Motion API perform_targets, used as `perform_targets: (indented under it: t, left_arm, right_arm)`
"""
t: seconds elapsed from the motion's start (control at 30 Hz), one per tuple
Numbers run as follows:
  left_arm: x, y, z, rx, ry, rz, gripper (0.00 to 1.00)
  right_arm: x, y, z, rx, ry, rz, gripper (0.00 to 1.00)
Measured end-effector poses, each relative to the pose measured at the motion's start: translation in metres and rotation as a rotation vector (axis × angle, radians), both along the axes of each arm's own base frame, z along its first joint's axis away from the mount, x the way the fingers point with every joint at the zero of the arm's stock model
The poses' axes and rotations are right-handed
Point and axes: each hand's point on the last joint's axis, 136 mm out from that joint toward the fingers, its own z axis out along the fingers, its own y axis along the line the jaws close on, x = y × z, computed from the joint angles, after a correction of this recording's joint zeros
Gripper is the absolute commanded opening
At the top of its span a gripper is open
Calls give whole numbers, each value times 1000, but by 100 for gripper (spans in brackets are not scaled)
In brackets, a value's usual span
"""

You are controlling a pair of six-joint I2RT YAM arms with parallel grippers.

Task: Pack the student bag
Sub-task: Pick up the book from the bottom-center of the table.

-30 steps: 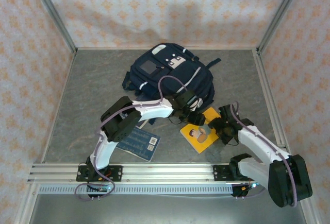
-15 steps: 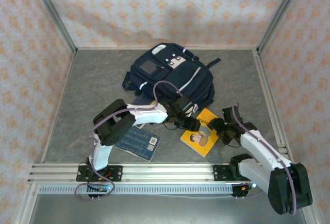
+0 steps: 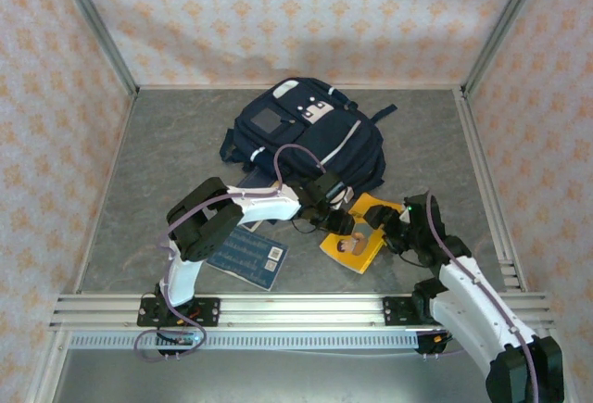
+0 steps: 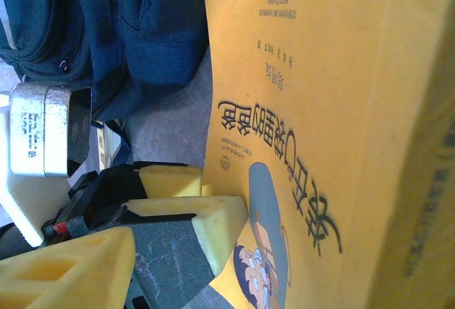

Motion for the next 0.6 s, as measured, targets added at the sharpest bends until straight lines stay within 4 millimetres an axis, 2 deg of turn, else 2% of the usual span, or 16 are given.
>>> perform_targets:
  t: [0.07, 0.13, 0.2, 0.27, 0.33, 0.47, 0.6]
  left_arm:
    - [0, 0, 0, 0, 0, 1, 41]
    - [0, 1, 0, -1, 2, 0, 41]
    - [0, 3, 0, -8, 2, 4, 42]
    - [0, 7, 1, -15, 9, 13, 48]
    - [-1, 15, 4, -24, 25, 36, 53]
    - [-6, 50, 9, -22, 76, 128, 62]
    - [-2, 79, 31, -86, 107, 268, 72]
  right_arm:
    - [0, 0, -2, 0, 8, 2, 65]
    - [-1, 0, -6, -4, 22, 2, 57]
    - [-2, 0, -11, -12, 43, 3, 42]
    - [-4, -1, -16, -22, 59, 6, 28]
    - [-5, -2, -18, -31, 68, 9, 19]
    - [-4, -1, -9, -26, 31, 13, 13]
    - [1, -2, 13, 22, -41, -29, 3]
